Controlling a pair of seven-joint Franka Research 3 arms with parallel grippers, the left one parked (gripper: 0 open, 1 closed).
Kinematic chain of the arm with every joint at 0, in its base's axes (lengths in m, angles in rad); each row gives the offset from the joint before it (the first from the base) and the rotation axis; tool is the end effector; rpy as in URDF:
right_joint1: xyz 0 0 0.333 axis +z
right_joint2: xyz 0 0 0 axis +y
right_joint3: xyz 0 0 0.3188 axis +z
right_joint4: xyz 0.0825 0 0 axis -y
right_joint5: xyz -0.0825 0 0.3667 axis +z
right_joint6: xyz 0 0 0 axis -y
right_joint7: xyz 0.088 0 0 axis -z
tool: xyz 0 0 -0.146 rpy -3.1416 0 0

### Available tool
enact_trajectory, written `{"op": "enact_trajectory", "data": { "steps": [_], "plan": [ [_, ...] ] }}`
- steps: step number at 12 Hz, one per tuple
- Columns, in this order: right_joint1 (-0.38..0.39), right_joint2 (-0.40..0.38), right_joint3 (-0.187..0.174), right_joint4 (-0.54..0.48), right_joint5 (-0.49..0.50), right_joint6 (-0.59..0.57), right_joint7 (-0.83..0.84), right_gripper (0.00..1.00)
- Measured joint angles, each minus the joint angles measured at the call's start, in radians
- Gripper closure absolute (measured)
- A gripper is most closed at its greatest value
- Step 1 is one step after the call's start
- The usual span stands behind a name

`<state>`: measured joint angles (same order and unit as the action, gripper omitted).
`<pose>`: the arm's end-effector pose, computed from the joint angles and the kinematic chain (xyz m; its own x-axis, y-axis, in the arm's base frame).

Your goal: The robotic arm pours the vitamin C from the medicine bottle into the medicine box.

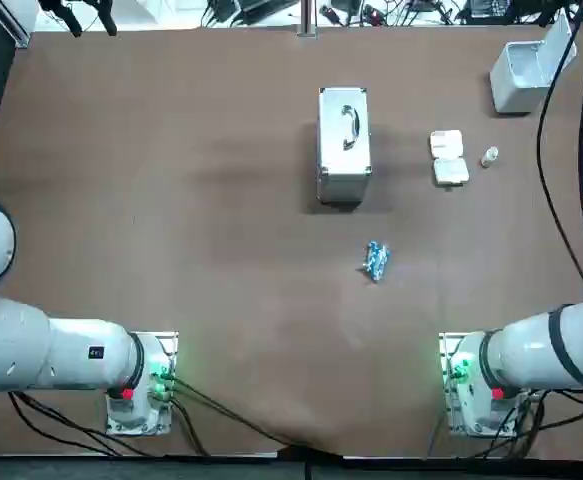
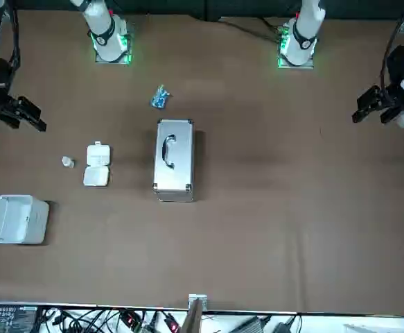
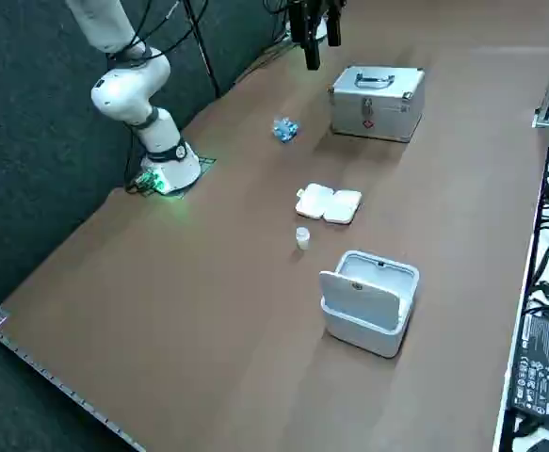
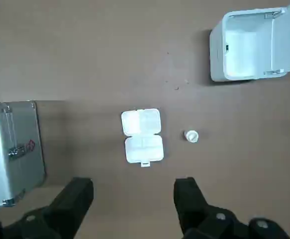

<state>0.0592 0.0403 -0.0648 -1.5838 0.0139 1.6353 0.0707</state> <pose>0.5555 -0.0005 0.5661 0.9970 -0.0770 0.0105 -0.0769 -0.9970 -0.0120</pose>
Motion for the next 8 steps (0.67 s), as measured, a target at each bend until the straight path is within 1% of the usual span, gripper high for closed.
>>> {"op": "enact_trajectory", "data": {
  "steps": [7,8],
  "plan": [
    [0.000,-0.007,0.001,-0.005,0.000,0.000,0.000,0.00],
    [0.001,-0.007,0.006,-0.010,0.001,-0.001,-0.001,0.00]
  ]
}}
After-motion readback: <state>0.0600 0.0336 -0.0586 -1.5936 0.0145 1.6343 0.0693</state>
